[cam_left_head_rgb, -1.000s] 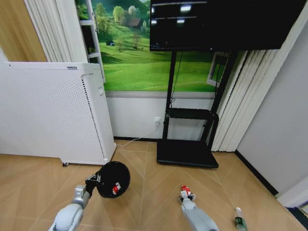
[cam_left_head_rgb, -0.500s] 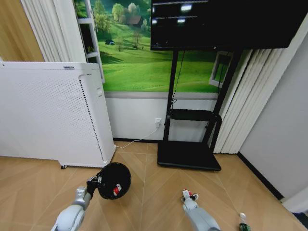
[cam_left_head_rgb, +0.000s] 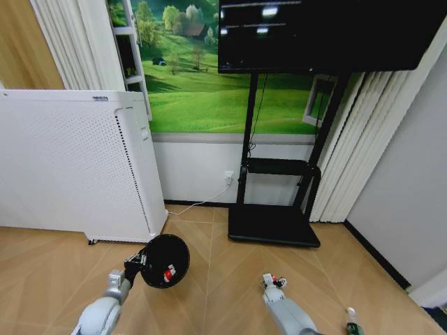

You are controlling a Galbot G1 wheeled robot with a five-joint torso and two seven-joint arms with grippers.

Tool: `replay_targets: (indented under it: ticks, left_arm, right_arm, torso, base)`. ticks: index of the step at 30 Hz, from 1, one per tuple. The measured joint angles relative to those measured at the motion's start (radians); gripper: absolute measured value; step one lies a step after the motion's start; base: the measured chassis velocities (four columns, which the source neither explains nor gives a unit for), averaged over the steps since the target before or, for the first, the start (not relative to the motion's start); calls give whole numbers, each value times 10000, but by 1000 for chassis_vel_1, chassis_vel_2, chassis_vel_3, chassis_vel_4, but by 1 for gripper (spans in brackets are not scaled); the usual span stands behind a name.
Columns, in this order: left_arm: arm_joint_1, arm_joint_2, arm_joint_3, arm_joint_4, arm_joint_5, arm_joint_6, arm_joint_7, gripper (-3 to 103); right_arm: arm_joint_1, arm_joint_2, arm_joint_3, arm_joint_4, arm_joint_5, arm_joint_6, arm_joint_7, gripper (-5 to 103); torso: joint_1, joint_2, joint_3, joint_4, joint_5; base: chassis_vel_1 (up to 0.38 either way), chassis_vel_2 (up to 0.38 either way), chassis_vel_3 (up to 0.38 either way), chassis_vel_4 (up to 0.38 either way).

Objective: Pick up the trash bin and place the garbage on the floor into it.

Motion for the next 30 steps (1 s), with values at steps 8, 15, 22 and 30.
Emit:
replay_targets:
  ticks: [8, 15, 22, 30]
  left_arm:
    - [39, -48, -29, -36, 4, -8, -5, 7]
    - [25, -106, -17, -47, 19, -16, -4, 7]
    - [89, -108, -12, -121, 40, -16, -4, 7]
    - [250, -100, -102, -213, 50, -89, 2, 7]
  right_arm:
    - [-21, 18, 67, -109, -26, 8, -24, 100]
    - [-30, -60, 12, -163, -299, 16, 39, 100]
    - [-59, -186, -510, -266, -296, -320, 63, 100]
    - [27, -184, -1171, -398, 166, -529, 18, 100]
  torso:
    - [-1, 0, -1, 1, -2]
    - [2, -1, 2, -5, 0]
    - [-1, 1, -3, 4, -9]
    - [-3, 6, -7, -6, -19]
  base:
    - [-52, -4, 61, 5]
    - [-144, -1, 138, -9]
    - [34, 5, -28, 0]
    - [0, 0, 0, 0]
